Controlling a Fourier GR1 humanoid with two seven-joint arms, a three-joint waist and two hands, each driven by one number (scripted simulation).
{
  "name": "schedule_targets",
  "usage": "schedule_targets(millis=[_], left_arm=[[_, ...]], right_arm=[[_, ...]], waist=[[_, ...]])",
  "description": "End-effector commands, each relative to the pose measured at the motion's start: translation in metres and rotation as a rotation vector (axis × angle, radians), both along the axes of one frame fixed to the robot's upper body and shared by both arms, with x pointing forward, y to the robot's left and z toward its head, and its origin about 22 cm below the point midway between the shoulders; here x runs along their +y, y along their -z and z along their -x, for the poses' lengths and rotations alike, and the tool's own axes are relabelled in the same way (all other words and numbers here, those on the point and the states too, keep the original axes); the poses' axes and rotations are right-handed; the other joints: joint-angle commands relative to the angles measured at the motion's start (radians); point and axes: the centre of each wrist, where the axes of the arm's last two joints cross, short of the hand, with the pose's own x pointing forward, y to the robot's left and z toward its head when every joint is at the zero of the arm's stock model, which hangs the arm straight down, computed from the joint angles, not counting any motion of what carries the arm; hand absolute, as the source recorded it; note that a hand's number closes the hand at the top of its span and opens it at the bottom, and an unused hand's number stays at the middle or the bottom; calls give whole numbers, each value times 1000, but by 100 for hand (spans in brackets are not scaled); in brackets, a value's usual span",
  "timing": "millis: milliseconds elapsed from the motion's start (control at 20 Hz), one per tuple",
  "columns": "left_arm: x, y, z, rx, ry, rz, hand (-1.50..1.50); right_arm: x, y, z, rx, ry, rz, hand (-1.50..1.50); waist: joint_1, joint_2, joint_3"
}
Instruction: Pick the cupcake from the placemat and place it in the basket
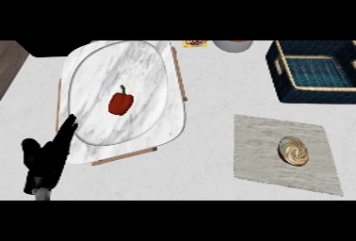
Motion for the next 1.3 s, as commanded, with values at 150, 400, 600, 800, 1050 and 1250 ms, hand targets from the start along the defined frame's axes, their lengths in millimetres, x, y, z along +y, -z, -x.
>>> schedule_targets(millis=[150,400,600,800,1050,1250], left_arm=[[0,34,22,245,-25,58,0],[2,48,39,255,-37,47,0],[-13,34,24,247,-7,50,0],[-15,41,35,237,5,59,0],[-5,25,17,238,8,66,0],[-2,28,26,224,-3,50,0]], right_arm=[[-3,0,8,55,-9,-21,-150],[-1,21,12,39,-7,-75,-150],[13,49,12,40,1,-104,-150],[12,66,15,33,9,-112,-150],[21,107,11,42,54,-39,-150],[11,126,15,84,34,-47,-150]], waist=[[2,18,-14],[6,18,-13],[23,23,-13],[22,20,-13],[40,27,-12],[33,22,-12]])
